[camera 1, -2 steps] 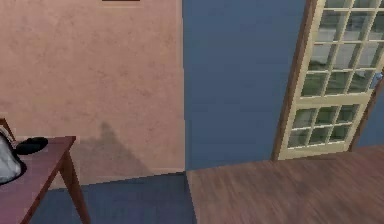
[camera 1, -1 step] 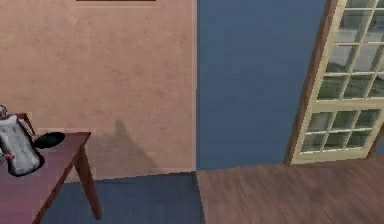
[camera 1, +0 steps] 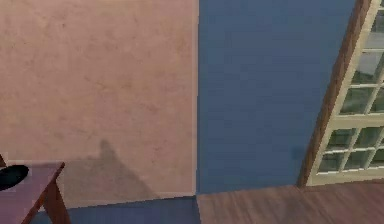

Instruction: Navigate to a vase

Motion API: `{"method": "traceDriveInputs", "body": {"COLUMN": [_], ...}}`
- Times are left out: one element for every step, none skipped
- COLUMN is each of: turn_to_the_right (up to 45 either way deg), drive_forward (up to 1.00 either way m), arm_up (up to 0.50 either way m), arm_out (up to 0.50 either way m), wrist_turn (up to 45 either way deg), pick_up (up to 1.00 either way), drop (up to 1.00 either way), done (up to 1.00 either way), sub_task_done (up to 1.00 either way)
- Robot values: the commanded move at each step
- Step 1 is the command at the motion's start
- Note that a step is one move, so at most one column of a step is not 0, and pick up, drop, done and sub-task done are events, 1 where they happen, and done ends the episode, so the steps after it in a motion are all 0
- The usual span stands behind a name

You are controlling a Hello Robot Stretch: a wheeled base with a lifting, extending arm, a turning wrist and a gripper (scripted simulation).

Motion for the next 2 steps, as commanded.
{"method": "traceDriveInputs", "body": {"turn_to_the_right": [-45.0,0.0], "drive_forward": [0.00,0.00], "arm_up": [0.00,0.00], "arm_out": [0.00,0.00], "wrist_turn": [0.0,0.0], "pick_up": [0.00,0.00], "drop": [0.00,0.00], "done": [0.00,1.00], "sub_task_done": [0.00,0.00]}}
